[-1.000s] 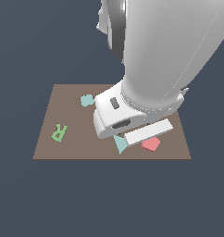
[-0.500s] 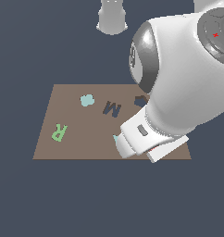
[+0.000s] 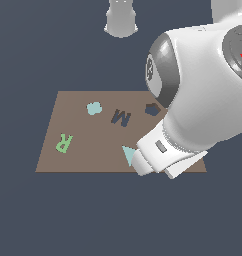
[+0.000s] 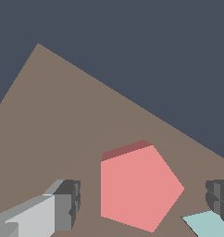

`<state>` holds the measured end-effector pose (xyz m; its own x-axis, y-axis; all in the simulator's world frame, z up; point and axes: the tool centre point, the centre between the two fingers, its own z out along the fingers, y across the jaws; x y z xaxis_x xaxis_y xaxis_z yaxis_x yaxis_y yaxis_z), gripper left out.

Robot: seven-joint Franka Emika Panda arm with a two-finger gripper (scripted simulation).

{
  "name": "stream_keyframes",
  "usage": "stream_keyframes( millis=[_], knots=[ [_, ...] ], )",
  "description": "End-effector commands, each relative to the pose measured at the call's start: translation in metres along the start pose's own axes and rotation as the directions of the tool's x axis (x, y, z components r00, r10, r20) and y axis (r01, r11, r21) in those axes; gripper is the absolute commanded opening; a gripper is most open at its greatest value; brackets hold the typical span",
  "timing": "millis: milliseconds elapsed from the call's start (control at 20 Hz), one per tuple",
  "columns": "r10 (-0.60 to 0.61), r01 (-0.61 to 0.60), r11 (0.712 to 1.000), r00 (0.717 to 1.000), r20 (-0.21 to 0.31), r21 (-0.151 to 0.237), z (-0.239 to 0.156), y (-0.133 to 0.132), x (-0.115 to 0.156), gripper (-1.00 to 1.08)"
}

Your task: Insert a designated object into the corresponding slot on a board.

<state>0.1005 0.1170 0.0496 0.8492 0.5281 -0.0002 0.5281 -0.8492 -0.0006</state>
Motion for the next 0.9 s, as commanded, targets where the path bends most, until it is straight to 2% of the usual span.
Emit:
stream_keyframes(
  millis=[0,350,400,850],
  knots=[
    [0.000,0.000,1.000,1.000,0.000,0.000,0.003,0.000,0.000,1.00],
    [-0.003,0.003,1.000,1.000,0.000,-0.001,0.020,0.000,0.001,1.00],
    [-0.003,0.003,1.000,1.000,0.000,-0.001,0.020,0.000,0.001,-1.00],
    [-0.003,0.003,1.000,1.000,0.000,-0.001,0.020,0.000,0.001,-1.00]
  ],
)
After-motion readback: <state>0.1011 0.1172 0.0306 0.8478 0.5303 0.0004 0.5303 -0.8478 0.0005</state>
